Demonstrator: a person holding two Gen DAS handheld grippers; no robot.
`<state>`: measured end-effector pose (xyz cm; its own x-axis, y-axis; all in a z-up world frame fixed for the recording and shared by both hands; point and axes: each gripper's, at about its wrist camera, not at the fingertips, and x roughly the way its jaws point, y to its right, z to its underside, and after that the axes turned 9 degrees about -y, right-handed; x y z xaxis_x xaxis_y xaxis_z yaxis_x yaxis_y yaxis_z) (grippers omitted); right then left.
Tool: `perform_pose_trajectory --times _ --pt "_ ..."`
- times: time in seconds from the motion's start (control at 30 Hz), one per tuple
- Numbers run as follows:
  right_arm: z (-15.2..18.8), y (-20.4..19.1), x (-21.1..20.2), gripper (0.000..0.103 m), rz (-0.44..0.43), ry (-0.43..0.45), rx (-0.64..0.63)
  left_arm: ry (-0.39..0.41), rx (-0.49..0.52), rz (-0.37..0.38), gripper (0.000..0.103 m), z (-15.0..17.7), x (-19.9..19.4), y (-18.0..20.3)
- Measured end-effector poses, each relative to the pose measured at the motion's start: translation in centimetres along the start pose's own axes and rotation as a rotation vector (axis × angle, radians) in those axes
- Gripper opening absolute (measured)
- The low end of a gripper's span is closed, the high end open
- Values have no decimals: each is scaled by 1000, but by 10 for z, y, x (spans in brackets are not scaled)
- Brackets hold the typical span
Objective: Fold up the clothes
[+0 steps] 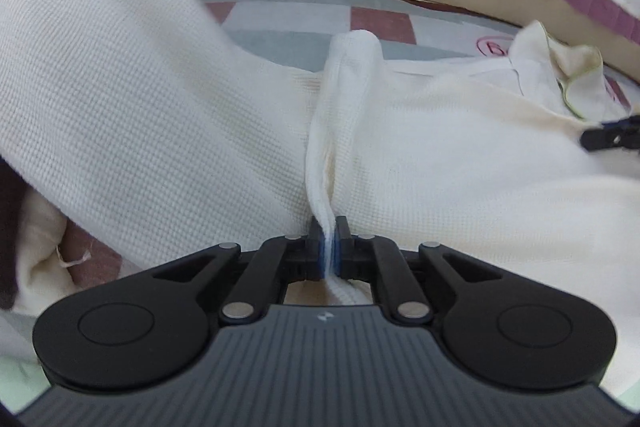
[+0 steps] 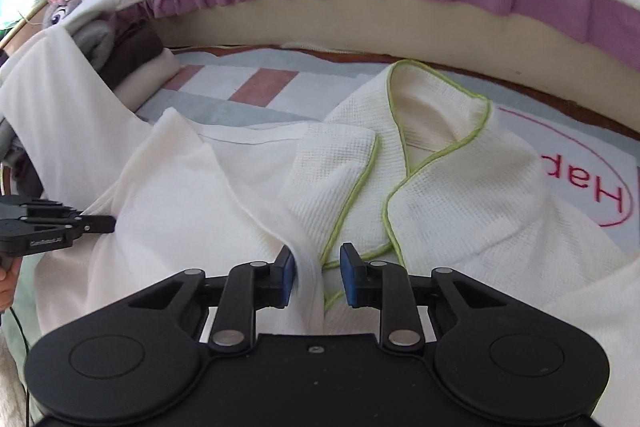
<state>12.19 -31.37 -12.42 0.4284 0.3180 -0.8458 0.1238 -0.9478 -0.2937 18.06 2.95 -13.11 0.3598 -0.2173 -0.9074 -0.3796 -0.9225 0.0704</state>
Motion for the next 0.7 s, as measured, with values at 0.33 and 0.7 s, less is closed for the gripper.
perform_pose_trajectory --times 0.33,0.7 --pt "-51 -25 -8 1 263 101 -211 -7 -16 2 6 2 7 -3" --pt "-12 76 -90 17 241 168 74 217 6 -111 16 2 -26 3"
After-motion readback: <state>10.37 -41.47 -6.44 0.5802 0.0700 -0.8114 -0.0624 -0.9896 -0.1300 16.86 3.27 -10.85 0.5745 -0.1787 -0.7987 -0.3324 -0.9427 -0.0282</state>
